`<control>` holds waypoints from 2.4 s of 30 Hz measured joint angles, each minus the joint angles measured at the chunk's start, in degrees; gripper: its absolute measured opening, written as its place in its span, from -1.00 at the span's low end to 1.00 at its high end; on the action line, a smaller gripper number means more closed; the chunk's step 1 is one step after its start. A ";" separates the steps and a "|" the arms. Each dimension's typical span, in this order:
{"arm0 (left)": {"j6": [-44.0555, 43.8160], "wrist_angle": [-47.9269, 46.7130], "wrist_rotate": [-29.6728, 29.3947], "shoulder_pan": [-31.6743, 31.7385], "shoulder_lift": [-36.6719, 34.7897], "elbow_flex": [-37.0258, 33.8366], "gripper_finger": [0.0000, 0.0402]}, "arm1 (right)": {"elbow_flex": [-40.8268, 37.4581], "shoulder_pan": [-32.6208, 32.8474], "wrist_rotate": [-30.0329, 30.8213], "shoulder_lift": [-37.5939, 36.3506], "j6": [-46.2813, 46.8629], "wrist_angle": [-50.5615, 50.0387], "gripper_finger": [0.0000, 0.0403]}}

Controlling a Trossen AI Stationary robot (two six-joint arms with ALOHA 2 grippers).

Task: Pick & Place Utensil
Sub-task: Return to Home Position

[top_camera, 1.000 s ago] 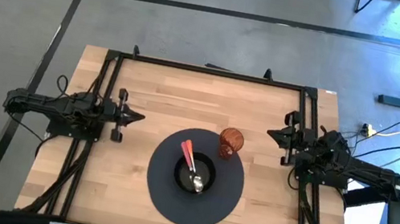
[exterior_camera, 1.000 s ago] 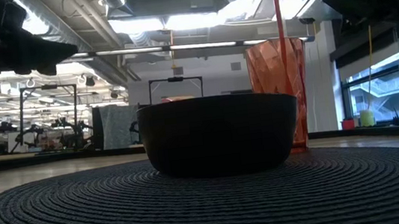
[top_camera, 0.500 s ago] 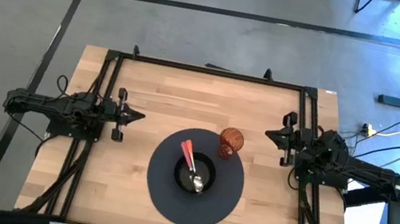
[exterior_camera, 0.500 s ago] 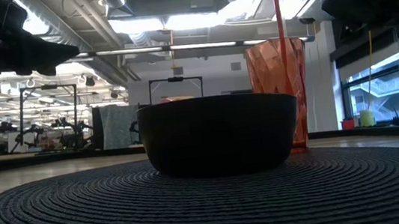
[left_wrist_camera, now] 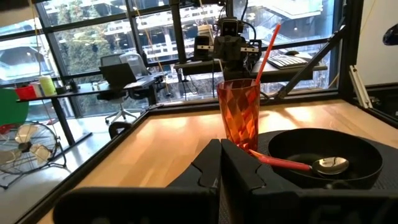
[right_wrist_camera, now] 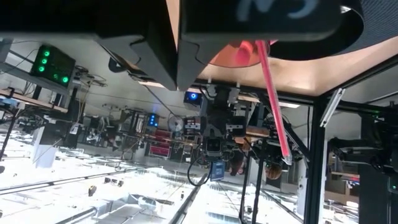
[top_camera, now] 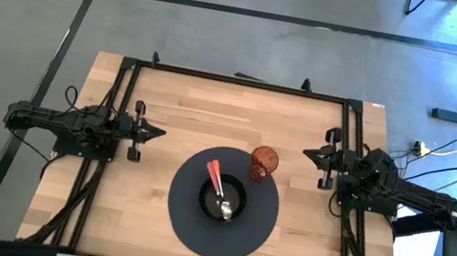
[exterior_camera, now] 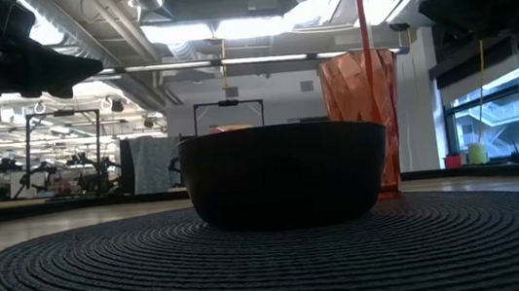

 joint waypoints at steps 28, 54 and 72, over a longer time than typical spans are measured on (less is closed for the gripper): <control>0.00 0.00 0.02 -0.01 0.00 0.00 -0.98 | 0.00 0.00 -0.13 0.00 -0.02 0.02 -0.92; 0.00 0.00 0.01 -0.01 0.00 0.00 -0.98 | 0.00 0.00 -0.09 0.00 -0.03 0.02 -0.92; 0.00 0.00 0.02 -0.02 0.00 0.00 -0.98 | 0.00 0.00 -0.09 0.00 -0.02 0.02 -0.92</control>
